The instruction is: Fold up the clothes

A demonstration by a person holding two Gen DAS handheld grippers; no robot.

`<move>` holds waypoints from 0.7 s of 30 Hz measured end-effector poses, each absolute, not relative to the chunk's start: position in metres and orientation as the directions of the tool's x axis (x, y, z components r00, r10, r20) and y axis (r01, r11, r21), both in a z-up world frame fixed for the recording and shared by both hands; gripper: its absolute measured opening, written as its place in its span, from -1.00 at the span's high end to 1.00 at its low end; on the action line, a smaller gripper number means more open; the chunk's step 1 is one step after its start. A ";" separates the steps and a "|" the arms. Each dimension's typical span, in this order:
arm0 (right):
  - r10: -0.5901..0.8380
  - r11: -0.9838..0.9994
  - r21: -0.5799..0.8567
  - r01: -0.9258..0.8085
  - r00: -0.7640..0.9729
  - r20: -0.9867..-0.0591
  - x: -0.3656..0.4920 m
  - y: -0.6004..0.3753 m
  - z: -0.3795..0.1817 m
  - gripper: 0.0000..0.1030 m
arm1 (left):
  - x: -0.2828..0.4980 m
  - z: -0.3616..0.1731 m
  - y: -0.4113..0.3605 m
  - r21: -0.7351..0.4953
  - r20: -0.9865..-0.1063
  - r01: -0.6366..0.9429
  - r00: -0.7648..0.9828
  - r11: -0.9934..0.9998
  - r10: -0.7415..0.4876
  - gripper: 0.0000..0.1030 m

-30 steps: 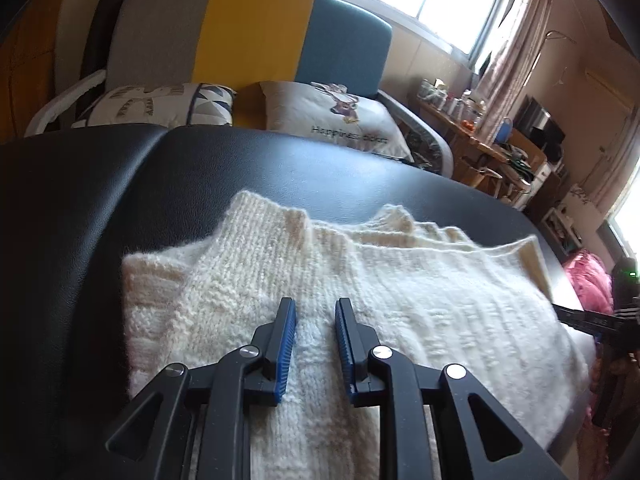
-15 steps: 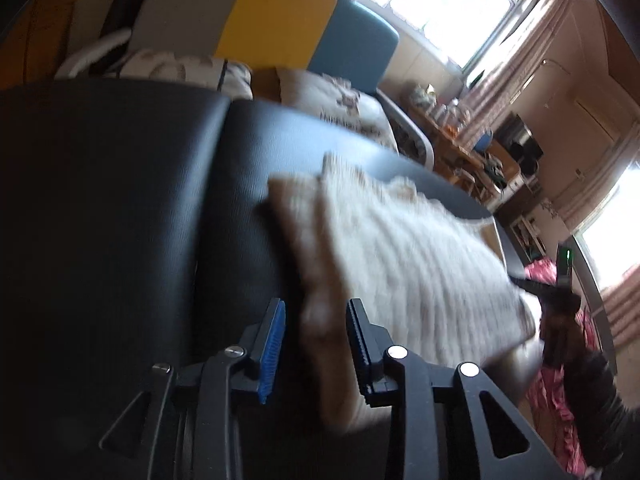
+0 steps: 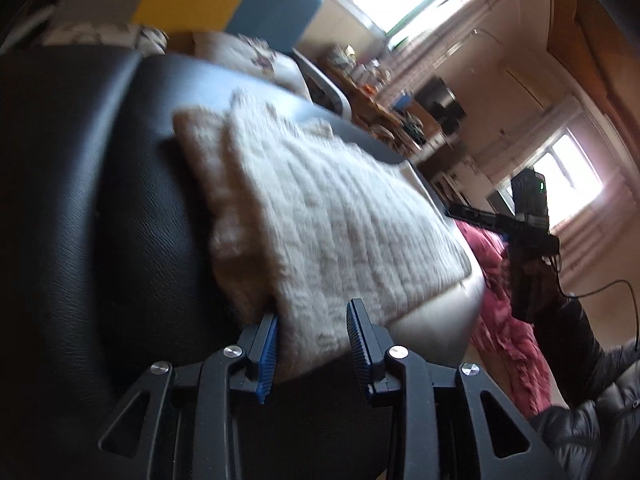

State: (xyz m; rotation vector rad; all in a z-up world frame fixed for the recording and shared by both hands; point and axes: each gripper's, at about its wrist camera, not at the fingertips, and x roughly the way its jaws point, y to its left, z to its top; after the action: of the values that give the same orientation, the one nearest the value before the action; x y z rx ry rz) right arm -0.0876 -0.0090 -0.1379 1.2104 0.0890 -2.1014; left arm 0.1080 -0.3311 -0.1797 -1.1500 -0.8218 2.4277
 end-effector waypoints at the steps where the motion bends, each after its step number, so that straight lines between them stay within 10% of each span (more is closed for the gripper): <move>1: -0.549 -0.727 0.281 0.627 -0.283 -0.787 -0.080 -0.022 -0.141 -0.12 | 0.107 -0.180 -0.331 -0.635 -0.583 -0.067 -0.613 -0.770 0.534 0.39; 5: -0.544 -0.607 0.259 0.751 -0.155 -0.825 -0.048 -0.084 -0.150 -0.12 | 0.110 -0.167 -0.325 -0.596 -0.569 -0.180 -0.593 -0.783 0.570 0.88; 21: -0.386 -0.456 0.271 0.848 0.086 -0.919 -0.097 -0.283 -0.140 -0.20 | 0.142 -0.160 -0.286 -0.257 -0.635 -0.290 -0.668 -0.922 0.387 0.91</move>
State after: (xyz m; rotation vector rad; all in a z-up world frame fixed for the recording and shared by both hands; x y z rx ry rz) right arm -0.0969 -0.2825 -0.1400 1.3669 0.5031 -1.5714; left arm 0.1416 -0.2864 -0.1597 -1.0211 -0.1887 2.5653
